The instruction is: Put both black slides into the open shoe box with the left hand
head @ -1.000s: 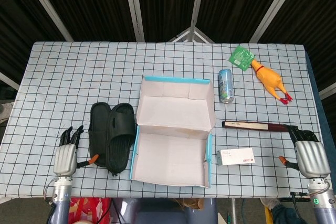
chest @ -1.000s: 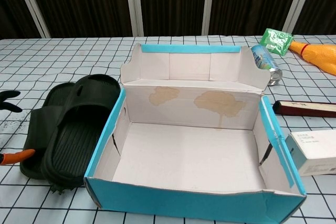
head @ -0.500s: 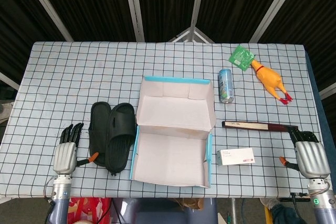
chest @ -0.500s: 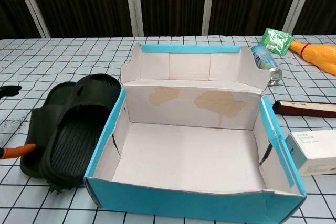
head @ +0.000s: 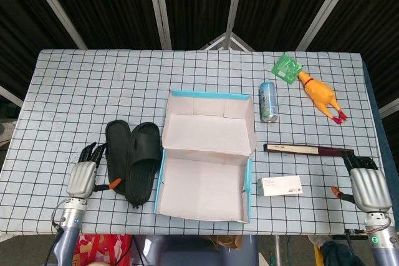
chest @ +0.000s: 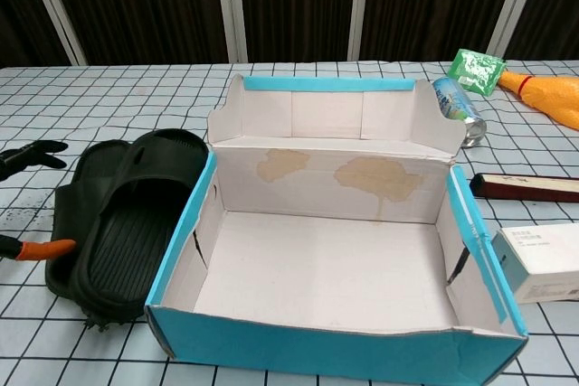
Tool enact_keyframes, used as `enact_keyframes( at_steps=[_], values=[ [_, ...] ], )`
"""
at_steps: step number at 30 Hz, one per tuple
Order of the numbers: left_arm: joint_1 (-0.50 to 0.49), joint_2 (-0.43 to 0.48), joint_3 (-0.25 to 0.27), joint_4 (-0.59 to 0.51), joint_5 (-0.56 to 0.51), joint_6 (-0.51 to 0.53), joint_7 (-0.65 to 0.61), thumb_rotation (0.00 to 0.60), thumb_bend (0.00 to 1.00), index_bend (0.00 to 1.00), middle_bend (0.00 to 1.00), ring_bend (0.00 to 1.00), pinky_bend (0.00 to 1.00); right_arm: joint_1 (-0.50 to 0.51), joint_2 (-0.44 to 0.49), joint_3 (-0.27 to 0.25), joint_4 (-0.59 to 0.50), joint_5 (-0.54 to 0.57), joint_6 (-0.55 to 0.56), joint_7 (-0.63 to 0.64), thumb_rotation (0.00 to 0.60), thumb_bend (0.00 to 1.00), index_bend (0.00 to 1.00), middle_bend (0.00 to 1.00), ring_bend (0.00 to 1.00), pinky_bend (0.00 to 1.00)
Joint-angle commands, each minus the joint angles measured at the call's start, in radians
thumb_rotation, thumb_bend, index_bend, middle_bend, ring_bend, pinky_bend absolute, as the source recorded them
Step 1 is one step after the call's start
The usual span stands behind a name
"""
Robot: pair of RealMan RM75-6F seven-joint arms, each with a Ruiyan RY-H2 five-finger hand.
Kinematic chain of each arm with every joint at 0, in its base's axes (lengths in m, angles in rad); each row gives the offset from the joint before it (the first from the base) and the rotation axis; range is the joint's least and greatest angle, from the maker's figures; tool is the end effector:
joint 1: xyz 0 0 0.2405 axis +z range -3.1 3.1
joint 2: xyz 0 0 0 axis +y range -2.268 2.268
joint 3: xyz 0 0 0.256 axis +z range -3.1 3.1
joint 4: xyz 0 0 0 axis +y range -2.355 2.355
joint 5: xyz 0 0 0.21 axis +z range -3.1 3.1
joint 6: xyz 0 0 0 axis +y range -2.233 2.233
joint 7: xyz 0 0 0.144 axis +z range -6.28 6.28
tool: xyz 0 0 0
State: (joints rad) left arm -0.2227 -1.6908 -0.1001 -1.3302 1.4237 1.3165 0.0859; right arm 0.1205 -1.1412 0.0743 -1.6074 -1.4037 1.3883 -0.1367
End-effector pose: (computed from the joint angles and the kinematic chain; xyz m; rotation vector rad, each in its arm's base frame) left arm -0.2628 0.2242 -0.0173 -1.4280 -1.1351 -1.0349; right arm -0.3190 -0.1966 0.1480 1.4054 -0.8907 0.7582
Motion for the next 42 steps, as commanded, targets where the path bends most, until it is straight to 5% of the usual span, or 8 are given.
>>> enact_keyframes(
  at_steps=[1, 22, 33, 42],
  values=[
    [-0.004, 0.009, 0.004, -0.008, -0.004, -0.010, 0.000, 0.463, 0.00, 0.00, 0.13, 0.00, 0.01, -0.001, 0.000, 0.000, -0.001, -0.001, 0.001, -0.001, 0.600, 0.18, 0.17, 0.21, 0.30, 0.22],
    [-0.015, 0.004, 0.031, 0.007, -0.004, -0.015, 0.020, 0.472, 0.06, 0.01, 0.22, 0.00, 0.00, -0.003, 0.001, 0.001, -0.010, 0.005, 0.004, -0.009, 0.600, 0.18, 0.17, 0.21, 0.30, 0.22],
    [-0.012, -0.009, 0.029, 0.017, -0.021, -0.007, 0.047, 0.600, 0.22, 0.06, 0.27, 0.00, 0.00, -0.003, 0.002, 0.002, -0.013, 0.011, 0.000, -0.011, 0.600, 0.18, 0.17, 0.21, 0.30, 0.22],
    [0.011, 0.014, 0.017, -0.026, 0.002, 0.087, 0.106, 0.600, 0.23, 0.06, 0.27, 0.00, 0.00, 0.000, 0.002, 0.000, -0.015, 0.014, -0.008, -0.014, 0.600, 0.18, 0.17, 0.20, 0.30, 0.22]
  ],
)
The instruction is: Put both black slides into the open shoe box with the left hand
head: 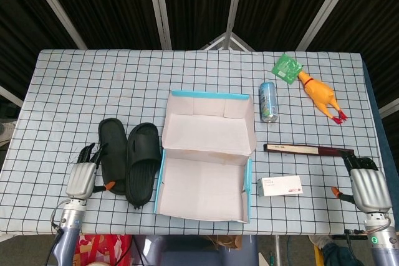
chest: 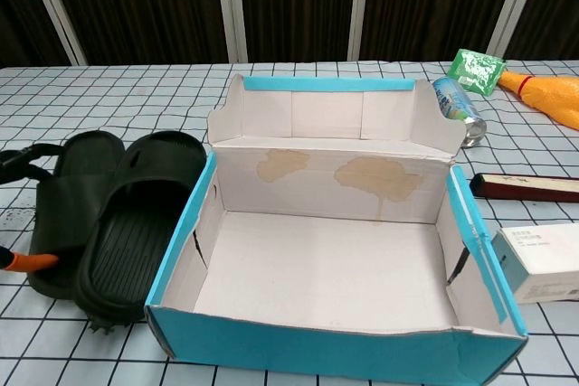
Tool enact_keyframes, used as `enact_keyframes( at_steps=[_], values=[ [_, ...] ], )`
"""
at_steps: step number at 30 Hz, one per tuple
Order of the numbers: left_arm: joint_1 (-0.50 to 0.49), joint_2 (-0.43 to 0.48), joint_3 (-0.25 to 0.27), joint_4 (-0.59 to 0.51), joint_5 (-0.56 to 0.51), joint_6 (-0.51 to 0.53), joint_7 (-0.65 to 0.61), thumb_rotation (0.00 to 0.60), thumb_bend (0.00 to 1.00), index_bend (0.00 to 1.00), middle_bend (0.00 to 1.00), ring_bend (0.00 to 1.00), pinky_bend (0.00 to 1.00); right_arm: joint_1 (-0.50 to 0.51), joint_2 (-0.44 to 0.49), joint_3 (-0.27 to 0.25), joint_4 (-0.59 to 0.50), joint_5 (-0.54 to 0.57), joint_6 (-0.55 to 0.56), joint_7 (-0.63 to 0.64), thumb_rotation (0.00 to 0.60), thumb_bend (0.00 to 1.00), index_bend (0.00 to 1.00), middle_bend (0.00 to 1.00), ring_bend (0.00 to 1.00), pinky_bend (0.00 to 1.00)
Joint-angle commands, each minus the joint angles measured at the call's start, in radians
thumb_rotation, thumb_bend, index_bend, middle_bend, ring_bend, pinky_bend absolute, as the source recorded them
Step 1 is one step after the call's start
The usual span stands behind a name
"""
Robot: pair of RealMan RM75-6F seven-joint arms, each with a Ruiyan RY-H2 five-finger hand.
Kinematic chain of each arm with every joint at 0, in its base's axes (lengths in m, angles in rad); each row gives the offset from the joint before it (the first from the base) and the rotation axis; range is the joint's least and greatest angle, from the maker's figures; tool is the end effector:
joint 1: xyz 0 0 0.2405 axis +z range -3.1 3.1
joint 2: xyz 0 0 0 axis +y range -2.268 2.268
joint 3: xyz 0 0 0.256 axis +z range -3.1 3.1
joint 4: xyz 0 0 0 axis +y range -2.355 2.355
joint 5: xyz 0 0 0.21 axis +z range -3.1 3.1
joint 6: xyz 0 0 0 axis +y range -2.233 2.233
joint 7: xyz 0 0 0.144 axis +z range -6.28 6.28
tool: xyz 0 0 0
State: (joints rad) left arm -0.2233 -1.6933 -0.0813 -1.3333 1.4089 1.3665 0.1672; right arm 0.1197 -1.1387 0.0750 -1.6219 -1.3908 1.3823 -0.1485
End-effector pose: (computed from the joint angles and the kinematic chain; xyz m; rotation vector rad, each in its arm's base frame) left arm -0.2632 0.2209 -0.0138 -1.4303 -1.0561 -0.9903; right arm -0.3183 -0.1960 0.1472 1.4004 -0.9022 0.7488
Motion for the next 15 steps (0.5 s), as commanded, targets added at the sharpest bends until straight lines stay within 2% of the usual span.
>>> enact_keyframes(
  at_steps=[1, 9, 15],
  values=[
    [0.015, 0.024, -0.001, -0.033, 0.023, 0.050, 0.034, 0.600, 0.23, 0.06, 0.27, 0.00, 0.00, 0.001, -0.001, -0.001, -0.001, 0.001, -0.003, -0.004, 0.600, 0.18, 0.17, 0.20, 0.30, 0.22],
    [0.056, 0.094, -0.002, -0.116, 0.034, 0.136, 0.110, 0.600, 0.30, 0.13, 0.31, 0.00, 0.00, 0.000, 0.001, -0.002, -0.009, 0.007, -0.006, -0.008, 0.600, 0.18, 0.17, 0.20, 0.30, 0.23],
    [0.071, 0.149, -0.015, -0.177, 0.023, 0.161, 0.155, 0.600, 0.33, 0.17, 0.34, 0.00, 0.00, 0.001, 0.006, -0.003, -0.016, 0.007, -0.010, -0.004, 0.600, 0.18, 0.17, 0.19, 0.30, 0.24]
  ],
)
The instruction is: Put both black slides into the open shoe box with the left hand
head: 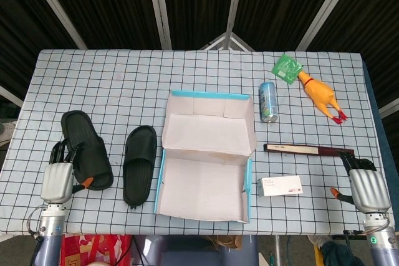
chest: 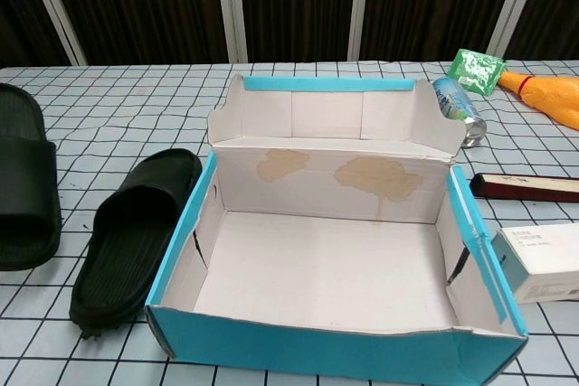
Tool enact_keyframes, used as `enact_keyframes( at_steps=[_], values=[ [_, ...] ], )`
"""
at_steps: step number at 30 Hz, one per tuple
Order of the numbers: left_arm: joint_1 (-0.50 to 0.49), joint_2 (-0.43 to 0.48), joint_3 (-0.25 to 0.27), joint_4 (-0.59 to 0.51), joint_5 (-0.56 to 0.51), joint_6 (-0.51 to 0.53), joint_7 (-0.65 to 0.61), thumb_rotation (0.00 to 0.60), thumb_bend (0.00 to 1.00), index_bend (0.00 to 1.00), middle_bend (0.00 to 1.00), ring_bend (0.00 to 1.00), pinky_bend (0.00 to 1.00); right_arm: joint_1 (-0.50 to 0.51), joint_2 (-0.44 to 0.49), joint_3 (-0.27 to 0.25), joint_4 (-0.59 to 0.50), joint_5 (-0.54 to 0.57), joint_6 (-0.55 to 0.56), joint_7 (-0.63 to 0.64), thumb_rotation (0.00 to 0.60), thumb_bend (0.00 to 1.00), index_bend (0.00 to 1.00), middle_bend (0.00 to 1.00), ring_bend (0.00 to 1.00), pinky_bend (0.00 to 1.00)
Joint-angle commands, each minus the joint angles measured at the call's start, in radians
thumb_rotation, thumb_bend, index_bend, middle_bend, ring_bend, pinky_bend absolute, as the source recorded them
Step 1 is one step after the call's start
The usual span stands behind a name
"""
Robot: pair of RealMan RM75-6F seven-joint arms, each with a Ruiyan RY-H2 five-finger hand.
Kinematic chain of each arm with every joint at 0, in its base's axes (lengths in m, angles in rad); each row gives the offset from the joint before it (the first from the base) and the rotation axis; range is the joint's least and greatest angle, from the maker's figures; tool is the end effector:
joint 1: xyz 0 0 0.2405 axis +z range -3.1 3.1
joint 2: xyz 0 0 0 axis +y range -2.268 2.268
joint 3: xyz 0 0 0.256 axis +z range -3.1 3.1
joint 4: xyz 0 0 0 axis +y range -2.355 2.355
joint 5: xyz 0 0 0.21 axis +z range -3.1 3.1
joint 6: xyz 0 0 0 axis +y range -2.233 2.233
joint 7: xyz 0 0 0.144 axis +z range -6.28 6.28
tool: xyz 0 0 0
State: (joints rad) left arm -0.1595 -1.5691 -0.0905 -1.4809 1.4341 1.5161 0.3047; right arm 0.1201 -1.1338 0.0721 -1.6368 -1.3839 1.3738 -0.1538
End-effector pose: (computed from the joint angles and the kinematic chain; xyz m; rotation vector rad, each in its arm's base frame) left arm -0.2660 0.2062 0.0395 -1.3362 -0.8845 -0.9534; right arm -0.3172 -0.1950 0.1460 1.4031 -0.9173 0.7426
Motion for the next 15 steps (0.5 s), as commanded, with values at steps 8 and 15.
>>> enact_keyframes(
  at_steps=[8, 15],
  values=[
    [-0.047, 0.179, -0.015, -0.159, 0.165, 0.038, 0.113, 0.600, 0.37, 0.27, 0.44, 0.04, 0.01, 0.000, 0.001, 0.000, -0.003, 0.005, -0.004, 0.003, 0.600, 0.18, 0.17, 0.19, 0.30, 0.24],
    [-0.169, 0.358, -0.107, -0.343, 0.270, -0.061, 0.375, 0.600, 0.38, 0.35, 0.49, 0.07, 0.04, -0.001, 0.003, 0.000, -0.008, 0.007, -0.005, 0.008, 0.600, 0.18, 0.17, 0.18, 0.30, 0.24]
  ],
)
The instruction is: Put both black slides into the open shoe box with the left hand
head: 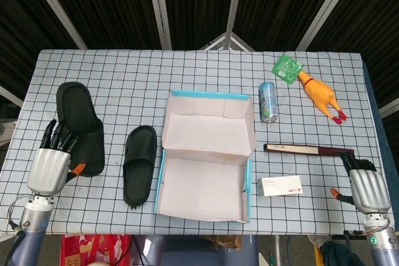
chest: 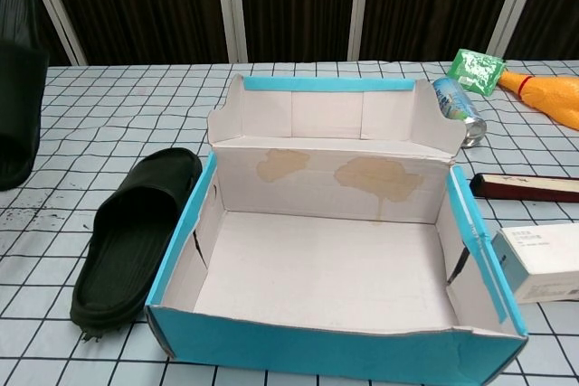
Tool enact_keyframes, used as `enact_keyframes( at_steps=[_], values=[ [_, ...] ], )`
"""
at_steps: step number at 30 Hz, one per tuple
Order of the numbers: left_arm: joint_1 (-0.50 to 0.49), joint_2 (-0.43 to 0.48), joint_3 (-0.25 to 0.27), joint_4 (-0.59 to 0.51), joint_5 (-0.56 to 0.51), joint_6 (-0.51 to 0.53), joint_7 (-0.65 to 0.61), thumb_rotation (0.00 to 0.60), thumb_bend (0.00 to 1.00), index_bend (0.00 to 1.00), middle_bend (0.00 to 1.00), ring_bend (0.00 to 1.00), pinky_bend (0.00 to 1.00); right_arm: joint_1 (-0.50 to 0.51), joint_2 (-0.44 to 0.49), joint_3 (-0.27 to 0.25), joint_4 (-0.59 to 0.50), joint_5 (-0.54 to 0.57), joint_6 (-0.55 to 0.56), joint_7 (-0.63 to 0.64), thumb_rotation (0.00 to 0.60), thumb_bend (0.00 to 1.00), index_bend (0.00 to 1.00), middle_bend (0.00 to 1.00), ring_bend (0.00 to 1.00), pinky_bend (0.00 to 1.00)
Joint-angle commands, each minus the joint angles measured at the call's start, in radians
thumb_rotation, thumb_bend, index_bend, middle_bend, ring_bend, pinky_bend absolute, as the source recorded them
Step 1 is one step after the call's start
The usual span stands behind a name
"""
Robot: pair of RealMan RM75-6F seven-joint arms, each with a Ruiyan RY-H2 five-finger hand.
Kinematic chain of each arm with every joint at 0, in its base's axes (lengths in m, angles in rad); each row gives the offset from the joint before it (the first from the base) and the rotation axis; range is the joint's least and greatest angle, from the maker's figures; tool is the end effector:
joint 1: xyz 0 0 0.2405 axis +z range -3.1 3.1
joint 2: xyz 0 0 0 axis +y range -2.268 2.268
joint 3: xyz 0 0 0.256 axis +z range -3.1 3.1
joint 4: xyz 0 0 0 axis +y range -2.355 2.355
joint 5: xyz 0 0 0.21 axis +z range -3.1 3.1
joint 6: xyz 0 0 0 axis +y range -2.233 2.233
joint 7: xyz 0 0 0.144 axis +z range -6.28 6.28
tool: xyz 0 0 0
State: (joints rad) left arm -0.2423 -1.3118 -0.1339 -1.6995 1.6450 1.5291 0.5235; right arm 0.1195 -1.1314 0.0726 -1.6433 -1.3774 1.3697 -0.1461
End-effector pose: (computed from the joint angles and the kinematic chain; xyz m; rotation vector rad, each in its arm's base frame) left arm -0.2110 0.2279 0.1109 -1.5156 -0.4368 -0.9985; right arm -0.3172 -0.1947 0.1459 1.3964 -0.9327 0.7460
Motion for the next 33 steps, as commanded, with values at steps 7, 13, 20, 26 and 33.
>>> enact_keyframes(
  at_steps=[7, 13, 20, 26, 33],
  values=[
    [-0.221, 0.230, -0.099, -0.256, 0.037, -0.329, 0.313, 0.600, 0.39, 0.42, 0.51, 0.07, 0.04, 0.006, 0.000, -0.003, -0.003, 0.012, -0.019, -0.008, 0.600, 0.18, 0.17, 0.18, 0.30, 0.24],
    [-0.363, 0.264, -0.105, -0.267, 0.053, -0.550, 0.400, 0.600, 0.40, 0.44, 0.52, 0.07, 0.05, 0.010, -0.002, -0.002, -0.006, 0.022, -0.031, -0.016, 0.600, 0.18, 0.17, 0.18, 0.30, 0.24],
    [-0.503, 0.281, -0.130, -0.300, 0.165, -0.694, 0.543, 0.600, 0.42, 0.46, 0.56, 0.10, 0.09, 0.018, -0.003, 0.002, 0.001, 0.043, -0.052, -0.012, 0.600, 0.18, 0.17, 0.18, 0.30, 0.24],
    [-0.617, 0.282, -0.194, -0.369, 0.165, -0.808, 0.620, 0.600, 0.43, 0.50, 0.58, 0.12, 0.11, 0.026, -0.001, 0.004, 0.008, 0.059, -0.076, 0.001, 0.600, 0.18, 0.17, 0.17, 0.30, 0.24],
    [-0.661, 0.243, -0.157, -0.336, 0.192, -0.834, 0.583, 0.600, 0.43, 0.49, 0.57, 0.12, 0.11, 0.024, 0.003, 0.006, 0.012, 0.065, -0.075, 0.014, 0.600, 0.18, 0.17, 0.17, 0.30, 0.24]
  ],
)
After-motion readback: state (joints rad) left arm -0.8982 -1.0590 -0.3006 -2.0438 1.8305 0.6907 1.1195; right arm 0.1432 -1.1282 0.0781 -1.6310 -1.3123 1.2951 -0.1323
